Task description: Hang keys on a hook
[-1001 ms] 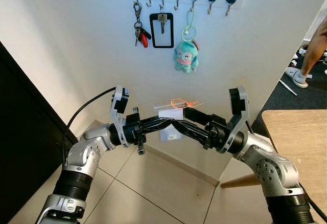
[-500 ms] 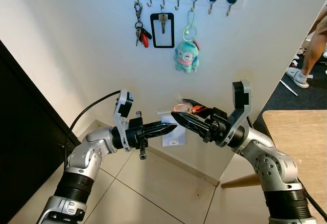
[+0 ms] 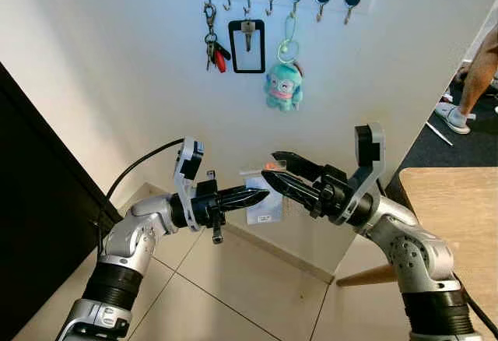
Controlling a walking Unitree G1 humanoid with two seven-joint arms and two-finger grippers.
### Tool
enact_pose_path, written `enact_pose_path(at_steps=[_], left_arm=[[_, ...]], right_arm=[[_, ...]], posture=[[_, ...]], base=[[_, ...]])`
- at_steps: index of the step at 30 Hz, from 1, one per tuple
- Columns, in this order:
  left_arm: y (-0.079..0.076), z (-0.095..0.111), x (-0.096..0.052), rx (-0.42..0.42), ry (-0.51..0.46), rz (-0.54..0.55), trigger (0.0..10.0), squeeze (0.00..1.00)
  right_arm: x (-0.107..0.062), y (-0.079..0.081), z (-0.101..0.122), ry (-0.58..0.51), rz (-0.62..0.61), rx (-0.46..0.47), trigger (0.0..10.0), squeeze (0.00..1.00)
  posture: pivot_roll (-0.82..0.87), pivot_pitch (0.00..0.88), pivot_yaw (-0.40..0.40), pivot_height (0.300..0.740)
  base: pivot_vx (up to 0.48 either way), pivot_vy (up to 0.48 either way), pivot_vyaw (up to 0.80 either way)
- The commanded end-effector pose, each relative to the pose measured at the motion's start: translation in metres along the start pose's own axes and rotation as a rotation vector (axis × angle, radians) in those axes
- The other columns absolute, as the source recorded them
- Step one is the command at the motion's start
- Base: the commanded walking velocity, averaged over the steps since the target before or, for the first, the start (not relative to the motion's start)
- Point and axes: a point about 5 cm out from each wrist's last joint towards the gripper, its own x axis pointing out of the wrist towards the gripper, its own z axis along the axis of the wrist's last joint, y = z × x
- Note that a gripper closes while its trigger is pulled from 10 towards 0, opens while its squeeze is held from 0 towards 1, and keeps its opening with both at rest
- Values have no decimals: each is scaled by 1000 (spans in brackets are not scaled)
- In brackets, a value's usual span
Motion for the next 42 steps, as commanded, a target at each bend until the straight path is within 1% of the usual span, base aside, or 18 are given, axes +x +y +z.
enact_pose_path(at_steps=[1,6,9,10,17,24,30,36,38,39,42], left_arm=[[0,1,-7,19,39,6,0,0],[1,2,-12,25,64,11,0,0],[2,3,-21,36,112,10,0,0],[3,4,-26,40,132,13,0,0],[4,6,-33,49,169,20,0,0],[4,8,-34,52,175,17,0,0],[4,8,-33,56,178,8,0,0],[5,10,-30,62,158,9,0,0],[5,13,-29,68,131,14,0,0],[5,13,-29,68,131,14,0,0],[4,15,-27,72,107,18,0,0]], right_arm=[[-8,2,-5,49,12,-3,10000,0],[-16,1,-1,63,18,-11,10000,0],[-23,-1,6,73,15,-30,10000,0],[-27,-3,10,79,9,-42,10000,0],[-28,-4,12,91,14,-55,10000,0],[-27,0,5,131,55,-44,10000,0],[-26,5,-3,187,100,-42,10000,0],[-27,4,-9,220,91,-36,10000,0],[-28,3,-18,256,76,-27,10000,0],[-28,3,-18,256,76,-27,10000,0],[-29,3,-28,283,61,-3,10000,0]], posture=[[-156,48,95,740],[-156,48,95,740],[-156,48,95,740],[-156,48,95,740],[-156,49,92,740],[-156,49,92,740],[-152,41,90,740],[-153,38,88,740],[-154,41,91,740],[-154,41,91,740],[-154,41,91,740]], base=[[0,0,0],[0,0,0],[0,0,0],[0,0,0],[0,0,0],[0,0,0],[0,0,0],[0,0,0],[0,0,0],[0,0,0],[0,0,0]])
